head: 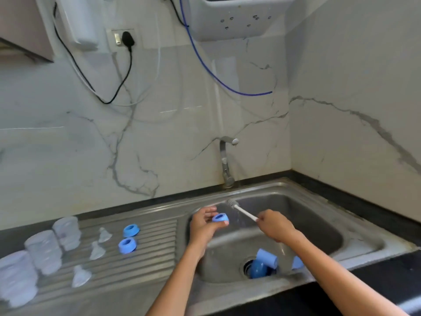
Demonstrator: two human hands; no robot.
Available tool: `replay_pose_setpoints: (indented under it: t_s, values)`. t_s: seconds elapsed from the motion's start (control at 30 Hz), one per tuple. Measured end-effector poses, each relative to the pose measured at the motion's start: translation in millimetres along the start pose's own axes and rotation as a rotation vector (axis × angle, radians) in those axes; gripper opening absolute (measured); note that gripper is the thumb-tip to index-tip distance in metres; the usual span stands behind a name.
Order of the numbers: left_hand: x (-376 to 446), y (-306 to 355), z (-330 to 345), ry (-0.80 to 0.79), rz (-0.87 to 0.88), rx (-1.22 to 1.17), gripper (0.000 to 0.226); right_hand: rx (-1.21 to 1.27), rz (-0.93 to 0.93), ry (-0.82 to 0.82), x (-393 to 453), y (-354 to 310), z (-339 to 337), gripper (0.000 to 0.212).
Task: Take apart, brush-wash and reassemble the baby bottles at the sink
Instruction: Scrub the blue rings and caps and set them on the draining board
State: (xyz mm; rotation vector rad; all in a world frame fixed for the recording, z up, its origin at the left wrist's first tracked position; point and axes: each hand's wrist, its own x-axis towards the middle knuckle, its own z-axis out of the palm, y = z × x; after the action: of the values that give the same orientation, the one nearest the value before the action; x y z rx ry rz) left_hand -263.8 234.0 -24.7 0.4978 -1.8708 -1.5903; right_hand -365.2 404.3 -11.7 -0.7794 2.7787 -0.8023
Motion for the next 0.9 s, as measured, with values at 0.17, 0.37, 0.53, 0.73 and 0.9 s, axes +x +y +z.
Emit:
replay_pose_setpoints:
  t_s: [0.17,0.37,0.53,0.73,0.9]
  values:
    - [-20.4,2.3,-24.3,-0.067,0.060,0.090,0.060,0.428,0.106,-0.183,-3.6,-35.9,32.6,0.034]
    - [-19.9,-3.7,-29.3,-0.133,0.174,0.231,0.071,0.497,0.109,-0.179,-5.8,-22.7,49.7,0.048]
    - [-18.8,-13.8,-31.6,-0.257,0.171,0.404,0.084,0.485,0.121,-0.196,-8.0,-17.5,54.3,0.041]
    - [-17.9,-6.9,-41.8,-0.270,0.147,0.459,0.085,0.641,0.145,-0.236,-15.5,-30.7,49.0,0.034]
    - [-17.9,23.2,-76.8,-0.184,0.135,0.439,0.075,0.777,0.126,-0.257,-30.9,-81.0,42.5,0.015]
